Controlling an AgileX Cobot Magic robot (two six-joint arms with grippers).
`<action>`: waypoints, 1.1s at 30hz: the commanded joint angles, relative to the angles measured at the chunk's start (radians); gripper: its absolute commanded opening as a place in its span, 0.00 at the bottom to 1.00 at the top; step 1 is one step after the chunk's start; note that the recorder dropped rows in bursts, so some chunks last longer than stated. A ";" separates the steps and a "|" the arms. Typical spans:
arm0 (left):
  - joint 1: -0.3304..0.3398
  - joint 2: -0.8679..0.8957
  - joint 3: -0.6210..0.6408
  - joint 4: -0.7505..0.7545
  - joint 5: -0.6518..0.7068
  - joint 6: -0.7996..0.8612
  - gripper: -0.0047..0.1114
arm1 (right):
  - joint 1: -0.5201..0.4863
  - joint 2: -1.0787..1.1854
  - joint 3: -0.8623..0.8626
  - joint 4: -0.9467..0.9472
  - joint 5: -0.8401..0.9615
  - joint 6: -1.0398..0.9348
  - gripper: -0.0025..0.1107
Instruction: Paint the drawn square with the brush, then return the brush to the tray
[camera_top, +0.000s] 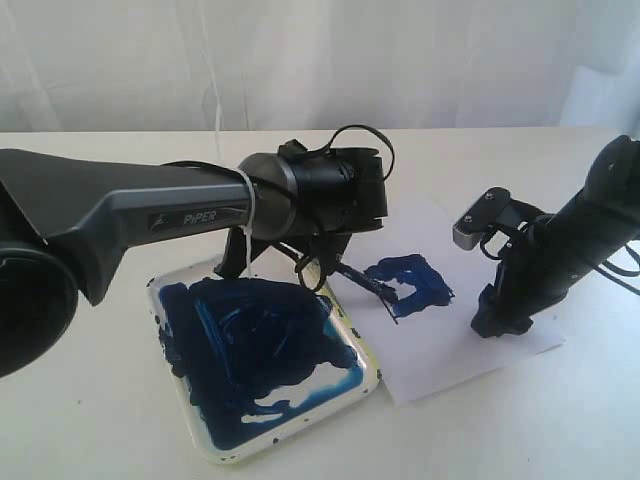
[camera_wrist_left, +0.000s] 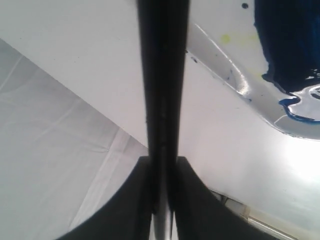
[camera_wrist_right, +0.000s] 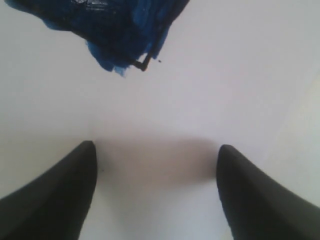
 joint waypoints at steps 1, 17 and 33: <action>0.001 -0.030 0.005 0.023 0.097 -0.073 0.04 | -0.001 0.021 0.006 -0.013 -0.007 -0.004 0.58; -0.001 -0.030 0.005 -0.088 -0.080 -0.047 0.04 | -0.001 0.021 0.006 -0.013 -0.007 -0.004 0.58; -0.001 0.042 0.005 0.102 -0.084 -0.118 0.04 | -0.001 0.021 0.006 -0.013 -0.008 -0.004 0.58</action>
